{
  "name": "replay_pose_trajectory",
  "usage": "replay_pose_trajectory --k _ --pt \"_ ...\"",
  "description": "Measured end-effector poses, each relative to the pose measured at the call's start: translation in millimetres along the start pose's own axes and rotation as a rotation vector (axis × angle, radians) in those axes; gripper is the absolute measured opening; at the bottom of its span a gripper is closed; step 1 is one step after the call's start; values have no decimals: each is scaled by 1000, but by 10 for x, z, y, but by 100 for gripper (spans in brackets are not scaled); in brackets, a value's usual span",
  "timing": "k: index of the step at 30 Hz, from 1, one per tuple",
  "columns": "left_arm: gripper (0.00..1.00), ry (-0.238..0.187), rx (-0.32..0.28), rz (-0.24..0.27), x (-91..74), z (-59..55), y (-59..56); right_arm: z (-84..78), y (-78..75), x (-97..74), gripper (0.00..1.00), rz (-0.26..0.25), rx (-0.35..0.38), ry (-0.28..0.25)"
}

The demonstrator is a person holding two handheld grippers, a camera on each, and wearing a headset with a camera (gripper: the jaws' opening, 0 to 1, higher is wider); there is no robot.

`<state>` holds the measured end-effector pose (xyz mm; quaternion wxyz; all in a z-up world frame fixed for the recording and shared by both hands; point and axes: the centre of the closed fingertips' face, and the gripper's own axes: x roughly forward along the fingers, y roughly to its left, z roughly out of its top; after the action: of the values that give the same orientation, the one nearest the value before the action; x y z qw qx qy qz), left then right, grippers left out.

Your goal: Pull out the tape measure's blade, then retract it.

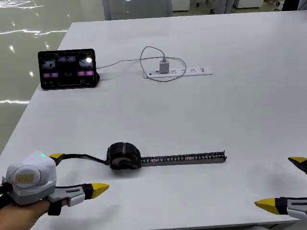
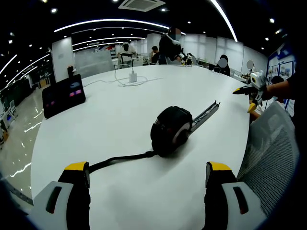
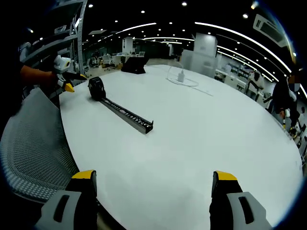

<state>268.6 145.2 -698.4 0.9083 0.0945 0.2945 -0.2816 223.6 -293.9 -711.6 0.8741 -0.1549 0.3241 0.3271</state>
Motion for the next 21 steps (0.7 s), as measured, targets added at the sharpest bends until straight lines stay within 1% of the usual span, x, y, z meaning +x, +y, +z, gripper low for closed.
replay_pose_trajectory --k 2,3,6,7,9,10,11,12,13,14,15,18,21 --pt "99 -6 3 -4 -1 47 -29 28 -13 -10 99 -1 7 -8" --pt "99 -16 3 -6 4 89 -47 47 -21 -13 99 2 10 -13" --pt "99 -27 -10 -15 29 162 -89 67 -48 -13 99 -3 -4 -5" --pt "99 -32 -13 -19 37 177 -106 79 -54 -14 99 -2 -6 -6" --pt "99 -27 -14 -20 72 179 -131 126 -70 -17 99 0 -20 -8" --pt "99 -21 -19 -21 93 174 -145 131 -87 -6 99 4 -57 3" --pt "99 -20 -15 -14 103 178 -148 116 -82 7 99 11 -62 17" --pt "99 -23 3 6 111 191 -123 97 -68 16 99 28 -61 36" --pt "99 -23 5 11 127 204 -129 96 -62 30 99 39 -63 50" --pt "99 -21 0 8 135 212 -134 87 -51 31 99 50 -74 62" --pt "99 -25 -18 -2 150 236 -163 92 -41 34 99 61 -87 72" --pt "99 -37 -32 -12 193 289 -216 86 -44 51 99 88 -94 98" --pt "99 -30 -45 -23 232 315 -269 127 -68 55 99 92 -121 100"
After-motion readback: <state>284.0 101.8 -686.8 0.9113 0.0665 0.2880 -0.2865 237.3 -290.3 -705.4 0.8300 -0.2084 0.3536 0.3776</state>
